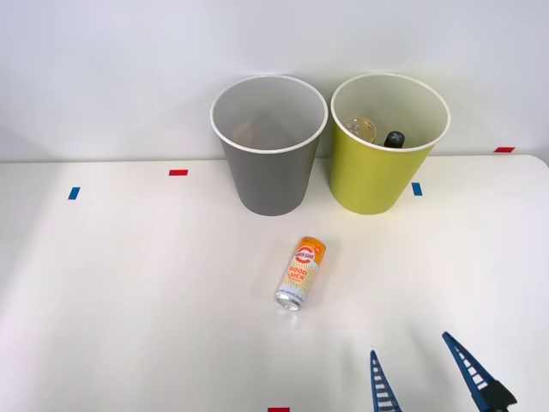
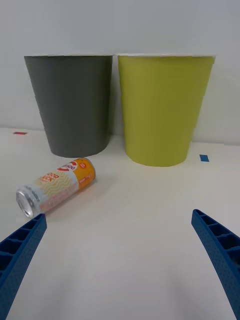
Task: Put cans in the gray bin, plastic bottles in the light green bin
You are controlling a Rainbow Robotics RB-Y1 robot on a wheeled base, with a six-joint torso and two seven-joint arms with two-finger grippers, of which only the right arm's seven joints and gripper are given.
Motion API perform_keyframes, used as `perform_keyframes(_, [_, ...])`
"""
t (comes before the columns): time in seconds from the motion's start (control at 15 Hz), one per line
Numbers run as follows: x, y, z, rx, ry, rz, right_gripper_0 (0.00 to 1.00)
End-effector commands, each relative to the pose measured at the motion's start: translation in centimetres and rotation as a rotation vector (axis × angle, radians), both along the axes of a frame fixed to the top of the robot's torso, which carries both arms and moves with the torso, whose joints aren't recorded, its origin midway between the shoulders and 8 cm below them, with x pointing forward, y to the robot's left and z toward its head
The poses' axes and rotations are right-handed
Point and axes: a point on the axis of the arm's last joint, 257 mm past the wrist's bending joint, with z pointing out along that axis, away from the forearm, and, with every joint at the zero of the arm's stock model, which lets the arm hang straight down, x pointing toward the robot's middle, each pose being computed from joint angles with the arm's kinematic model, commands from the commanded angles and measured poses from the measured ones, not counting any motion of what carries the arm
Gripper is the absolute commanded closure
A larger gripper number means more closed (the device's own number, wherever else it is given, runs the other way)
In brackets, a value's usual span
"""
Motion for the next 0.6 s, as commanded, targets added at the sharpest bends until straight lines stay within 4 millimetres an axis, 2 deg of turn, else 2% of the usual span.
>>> perform_keyframes(0.07, [-1.9,0.0,-2.6,-0.097,0.053,-0.013,0.00])
perform_keyframes(0.27, [-3.1,0.0,-4.2,-0.159,0.077,-0.033,0.00])
perform_keyframes(0.6, [-4.3,0.3,-3.4,-0.068,0.072,-0.055,0.00])
